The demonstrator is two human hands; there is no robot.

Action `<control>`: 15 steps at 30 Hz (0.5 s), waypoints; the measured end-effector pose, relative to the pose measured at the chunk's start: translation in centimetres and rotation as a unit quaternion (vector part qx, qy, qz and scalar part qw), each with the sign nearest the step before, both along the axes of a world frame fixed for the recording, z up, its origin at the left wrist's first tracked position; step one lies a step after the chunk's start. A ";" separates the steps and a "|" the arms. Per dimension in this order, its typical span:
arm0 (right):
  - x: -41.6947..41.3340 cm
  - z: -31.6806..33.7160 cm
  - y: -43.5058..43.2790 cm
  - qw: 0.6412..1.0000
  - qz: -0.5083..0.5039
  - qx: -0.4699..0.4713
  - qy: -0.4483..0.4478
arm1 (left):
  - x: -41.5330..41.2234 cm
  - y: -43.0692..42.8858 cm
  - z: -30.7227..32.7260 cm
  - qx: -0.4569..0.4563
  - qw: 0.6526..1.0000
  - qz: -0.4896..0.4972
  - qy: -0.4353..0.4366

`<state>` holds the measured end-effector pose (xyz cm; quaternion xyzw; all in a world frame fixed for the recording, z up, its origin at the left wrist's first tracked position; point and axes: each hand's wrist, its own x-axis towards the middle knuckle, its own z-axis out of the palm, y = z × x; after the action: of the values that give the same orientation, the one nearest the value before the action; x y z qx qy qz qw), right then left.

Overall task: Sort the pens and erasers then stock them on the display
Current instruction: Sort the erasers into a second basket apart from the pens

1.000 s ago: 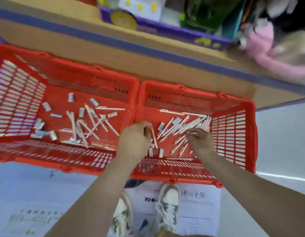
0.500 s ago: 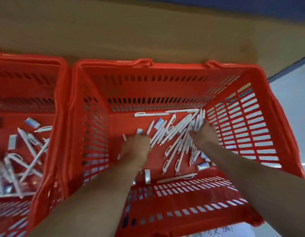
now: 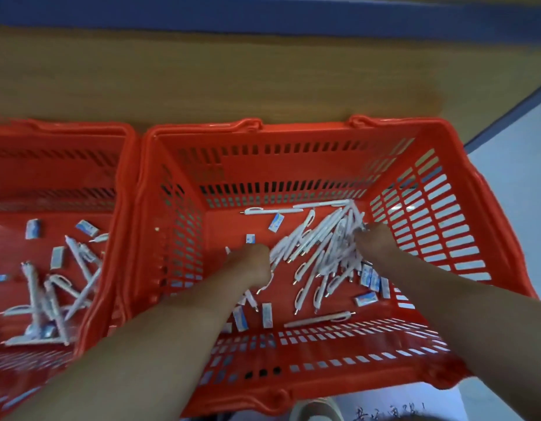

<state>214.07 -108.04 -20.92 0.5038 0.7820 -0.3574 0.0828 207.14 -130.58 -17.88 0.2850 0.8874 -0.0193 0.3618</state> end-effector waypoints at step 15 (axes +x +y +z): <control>-2.0 16.5 -8.9 0.817 -0.097 -0.475 0.312 | -6.3 -16.8 19.7 0.308 0.934 0.179 -0.042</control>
<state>212.08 -116.96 -4.40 0.3371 0.4463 -0.8285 0.0283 200.89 -147.42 1.78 0.2196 0.8701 0.3318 0.2909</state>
